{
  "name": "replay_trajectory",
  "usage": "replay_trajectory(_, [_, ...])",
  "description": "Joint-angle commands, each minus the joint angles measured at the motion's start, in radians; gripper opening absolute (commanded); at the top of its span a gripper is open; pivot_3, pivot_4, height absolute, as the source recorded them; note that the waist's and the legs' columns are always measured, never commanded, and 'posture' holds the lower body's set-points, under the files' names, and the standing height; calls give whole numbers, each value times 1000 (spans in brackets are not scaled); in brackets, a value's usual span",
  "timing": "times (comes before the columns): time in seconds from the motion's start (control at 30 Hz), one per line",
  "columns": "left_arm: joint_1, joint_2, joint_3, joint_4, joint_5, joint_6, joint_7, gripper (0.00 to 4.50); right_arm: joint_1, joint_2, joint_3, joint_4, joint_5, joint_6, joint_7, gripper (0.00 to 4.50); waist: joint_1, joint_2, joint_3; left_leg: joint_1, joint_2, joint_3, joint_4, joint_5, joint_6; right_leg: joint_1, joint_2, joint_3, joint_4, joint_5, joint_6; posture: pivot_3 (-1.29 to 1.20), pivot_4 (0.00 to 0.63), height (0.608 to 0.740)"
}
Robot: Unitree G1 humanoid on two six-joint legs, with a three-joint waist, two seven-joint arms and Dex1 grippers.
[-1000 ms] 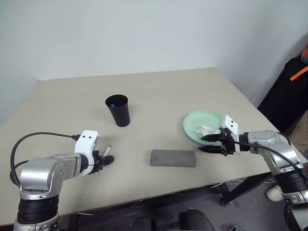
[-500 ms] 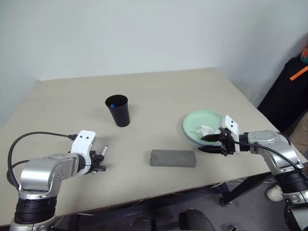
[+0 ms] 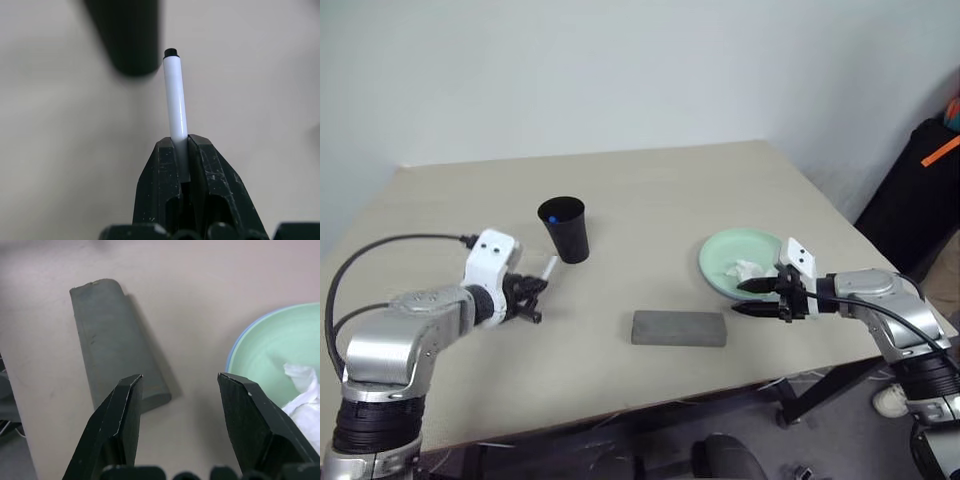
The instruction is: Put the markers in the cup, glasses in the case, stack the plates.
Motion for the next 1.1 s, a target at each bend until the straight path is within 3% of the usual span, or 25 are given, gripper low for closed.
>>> replay_trajectory(0.03, [-84,4,40,-6,-64,-76,-74,94,-25,3,-18,-16,4,-15,-3,2577,0,-1,0,0,0,0,0,0,0,0,0,0,0,0,0,0,0,740])
replay_trajectory(0.23, [-220,-31,32,65,-101,-165,-102,94,-17,9,-22,-21,5,-17,-12,2577,0,-1,0,0,-1,0,-1,1,2,0,1,0,-1,1,2,0,0,740])
replay_trajectory(0.37, [-318,-80,-25,215,-7,-312,-59,94,-11,12,-25,-25,7,-16,-18,2577,0,-1,0,0,-1,0,0,2,4,1,1,0,0,1,3,0,0,740])
replay_trajectory(0.63, [-501,-270,-81,604,168,-674,68,94,-10,17,-28,-30,10,-14,-24,2577,9,-1,0,0,-2,1,0,3,5,1,1,1,-1,1,3,0,0,740])
replay_trajectory(0.83, [-569,-305,-92,807,231,-823,85,94,0,15,-32,-43,13,-7,-32,2577,8,-1,0,0,-2,1,0,3,5,1,2,-1,-1,2,2,0,0,740])
replay_trajectory(1.1, [-582,-296,-75,894,264,-906,112,94,6,14,-37,-52,17,0,-42,2577,7,-1,0,-1,-1,1,0,2,6,1,2,0,-1,1,3,0,0,740])
